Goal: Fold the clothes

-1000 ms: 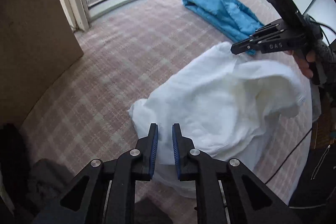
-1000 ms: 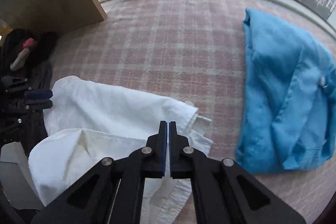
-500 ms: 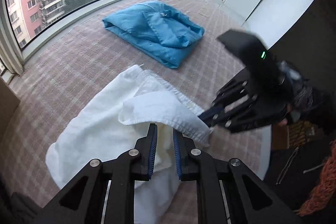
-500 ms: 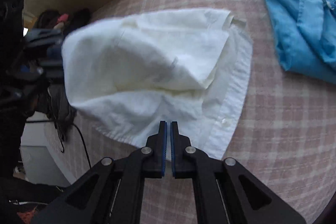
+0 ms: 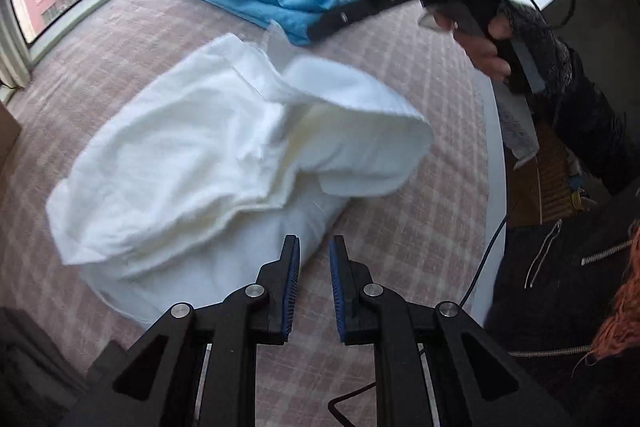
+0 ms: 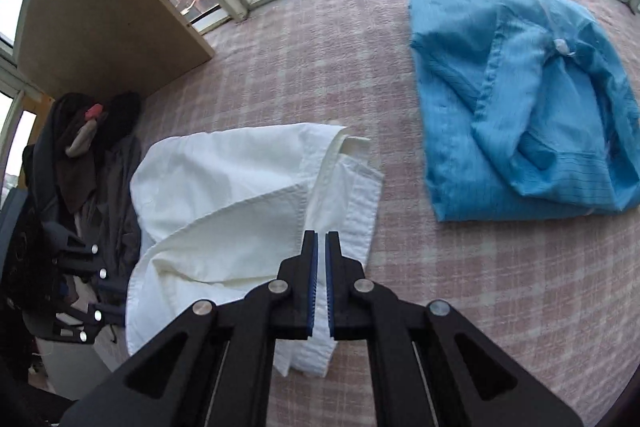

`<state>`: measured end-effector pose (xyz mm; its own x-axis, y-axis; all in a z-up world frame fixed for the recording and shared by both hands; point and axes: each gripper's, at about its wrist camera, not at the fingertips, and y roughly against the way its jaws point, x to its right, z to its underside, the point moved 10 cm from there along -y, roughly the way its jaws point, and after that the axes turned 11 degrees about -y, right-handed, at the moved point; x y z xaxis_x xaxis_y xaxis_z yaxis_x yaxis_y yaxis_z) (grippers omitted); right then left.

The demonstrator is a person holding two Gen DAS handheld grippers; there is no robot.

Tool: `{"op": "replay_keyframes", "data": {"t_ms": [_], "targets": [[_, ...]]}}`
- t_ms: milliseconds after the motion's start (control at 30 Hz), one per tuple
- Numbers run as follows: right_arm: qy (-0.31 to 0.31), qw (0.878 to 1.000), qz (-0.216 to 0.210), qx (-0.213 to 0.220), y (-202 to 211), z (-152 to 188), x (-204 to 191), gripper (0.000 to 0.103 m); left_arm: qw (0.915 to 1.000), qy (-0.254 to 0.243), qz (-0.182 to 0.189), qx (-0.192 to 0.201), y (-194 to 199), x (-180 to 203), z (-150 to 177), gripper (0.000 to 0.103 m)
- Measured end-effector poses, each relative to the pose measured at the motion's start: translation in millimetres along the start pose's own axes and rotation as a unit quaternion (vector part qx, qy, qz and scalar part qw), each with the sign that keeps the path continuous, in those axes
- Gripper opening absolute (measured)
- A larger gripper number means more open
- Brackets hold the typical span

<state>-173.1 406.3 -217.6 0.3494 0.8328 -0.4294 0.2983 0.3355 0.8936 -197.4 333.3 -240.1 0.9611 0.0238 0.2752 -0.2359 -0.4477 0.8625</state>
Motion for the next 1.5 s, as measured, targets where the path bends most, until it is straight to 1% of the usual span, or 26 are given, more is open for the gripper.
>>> {"op": "replay_keyframes", "data": {"t_ms": [33,100,167,267,333,400,467,533,633,667,733,867,933,967,1033,1067,1133,1167,1200,1233,1300,1333,1367,1400,1433,1500], "targets": [[-0.001,1.000,-0.002,0.002,1,-3,0,0.004,1.0000,0.003,-0.005,0.001,2,-5,-2,0.016],[-0.001,1.000,-0.007,0.002,2,-6,-2,0.004,0.9998,0.008,-0.015,0.004,5,-15,-6,0.017],[-0.004,1.000,-0.021,-0.013,-9,11,-12,0.004,0.9996,0.014,-0.025,0.007,8,-25,-10,0.018],[-0.008,0.998,-0.054,-0.020,-16,28,-26,0.005,0.9991,0.021,-0.036,0.009,10,-38,-16,0.018],[0.011,0.999,-0.032,-0.009,-7,34,-26,0.005,0.9994,0.016,-0.031,0.004,6,-33,-17,0.018],[0.015,1.000,-0.018,0.017,12,30,-21,0.005,0.9995,0.000,-0.033,-0.002,4,-25,-16,0.018],[0.007,0.999,-0.027,0.029,24,28,-16,0.005,0.9995,-0.006,-0.030,-0.007,4,-17,-14,0.018],[0.000,0.999,-0.035,0.020,18,32,-12,0.005,0.9997,-0.007,-0.021,-0.005,1,-9,-14,0.018],[-0.010,0.998,-0.060,-0.030,-15,51,-16,0.005,1.0000,-0.007,-0.003,-0.003,-9,8,-13,0.018],[-0.009,0.998,-0.055,-0.041,-24,56,-16,0.005,1.0000,-0.007,0.004,-0.004,-14,15,-12,0.018],[-0.001,0.999,-0.041,-0.036,-26,65,-13,0.005,0.9998,-0.009,0.015,-0.006,-22,28,-11,0.018],[-0.034,0.994,-0.096,-0.025,-9,69,-8,0.005,0.9996,-0.027,0.007,-0.007,-23,41,-10,0.018],[-0.040,0.993,-0.106,-0.026,-10,69,-8,0.005,0.9998,-0.019,0.003,-0.002,-19,36,-13,0.018],[-0.038,0.993,-0.106,-0.027,-12,70,-9,0.005,0.9999,-0.013,0.005,0.001,-17,34,-15,0.018],[-0.014,0.996,-0.083,-0.028,-21,71,-16,0.005,0.9999,-0.008,0.006,0.006,-13,32,-16,0.018],[0.000,0.997,-0.065,-0.029,-25,71,-18,0.005,0.9999,-0.013,-0.001,0.005,-11,31,-16,0.018],[0.033,0.999,0.000,-0.022,-26,72,-13,0.005,0.9986,-0.037,-0.038,-0.003,-9,29,-12,0.018],[0.043,0.999,0.011,-0.007,-15,68,-13,0.005,0.9978,-0.043,-0.050,-0.006,-9,28,-9,0.018],[0.052,0.998,0.021,0.008,-5,65,-14,0.005,0.9980,-0.039,-0.049,-0.007,-9,26,-6,0.018],[0.057,0.998,0.023,0.021,6,62,-17,0.005,0.9982,-0.034,-0.048,-0.008,-9,24,-3,0.018],[0.048,0.998,-0.014,0.030,29,56,-30,0.005,0.9978,-0.035,-0.057,-0.004,-8,17,-2,0.018],[0.041,0.998,-0.026,0.029,35,54,-35,0.007,0.9963,-0.046,-0.072,-0.003,-7,12,-4,0.018],[0.029,0.999,-0.032,0.023,37,53,-38,0.011,0.9945,-0.057,-0.088,-0.002,-5,8,-6,0.018],[0.017,0.999,-0.037,0.017,37,53,-41,0.026,0.9925,-0.068,-0.101,-0.003,-4,3,-8,0.018],[0.009,0.999,-0.037,0.012,34,52,-42,0.034,0.9914,-0.075,-0.108,-0.007,-4,-2,-10,0.018],[0.001,1.000,-0.026,0.004,22,51,-47,0.034,0.9912,-0.080,-0.104,-0.011,-5,-9,-13,0.018]]}}
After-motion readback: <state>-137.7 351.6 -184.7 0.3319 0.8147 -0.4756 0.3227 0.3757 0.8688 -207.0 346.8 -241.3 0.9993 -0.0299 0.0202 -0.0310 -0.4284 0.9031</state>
